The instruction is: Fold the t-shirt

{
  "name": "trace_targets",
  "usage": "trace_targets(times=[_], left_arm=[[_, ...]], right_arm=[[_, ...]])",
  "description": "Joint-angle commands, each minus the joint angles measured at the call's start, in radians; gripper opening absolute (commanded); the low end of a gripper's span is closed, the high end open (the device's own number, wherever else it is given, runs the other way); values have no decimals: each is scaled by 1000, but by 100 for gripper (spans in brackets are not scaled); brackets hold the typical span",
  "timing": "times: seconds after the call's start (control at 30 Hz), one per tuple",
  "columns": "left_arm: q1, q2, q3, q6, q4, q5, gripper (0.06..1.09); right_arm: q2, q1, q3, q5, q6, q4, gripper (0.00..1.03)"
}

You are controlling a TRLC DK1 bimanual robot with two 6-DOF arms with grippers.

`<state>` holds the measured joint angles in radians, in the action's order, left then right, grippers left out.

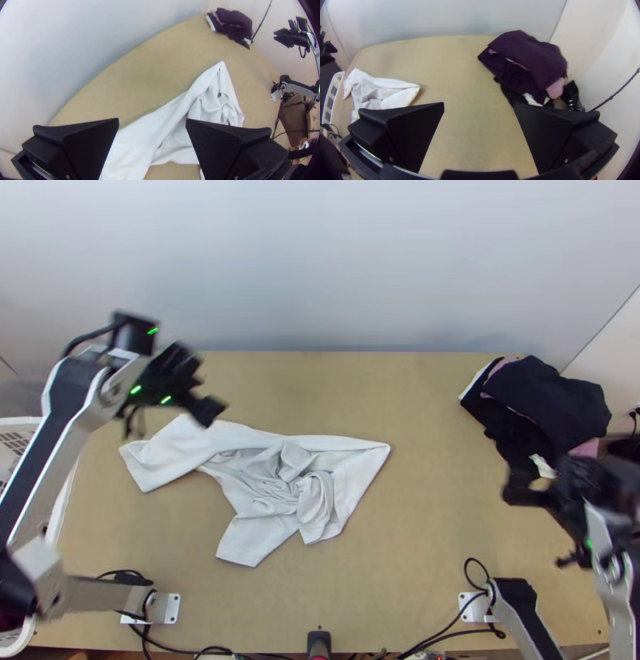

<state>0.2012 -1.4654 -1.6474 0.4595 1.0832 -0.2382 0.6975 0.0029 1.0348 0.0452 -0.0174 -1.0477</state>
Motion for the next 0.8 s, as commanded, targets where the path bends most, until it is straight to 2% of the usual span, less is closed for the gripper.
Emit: trace_targets(times=[0.0,0.1,0.3,0.53,0.77], left_arm=[[-232,267,365,117,30,19,103],[-258,323,443,140,30,46,103],[-336,366,509,223,14,51,103],[-441,375,551,301,0,63,103],[-491,445,587,315,-3,74,103]], right_arm=[[249,236,42,-146,42,17,98],[356,362,113,-183,63,17,95],[596,605,251,-182,22,5,97],[790,730,383,-183,14,20,97],[910,798,459,-183,8,38,98]])
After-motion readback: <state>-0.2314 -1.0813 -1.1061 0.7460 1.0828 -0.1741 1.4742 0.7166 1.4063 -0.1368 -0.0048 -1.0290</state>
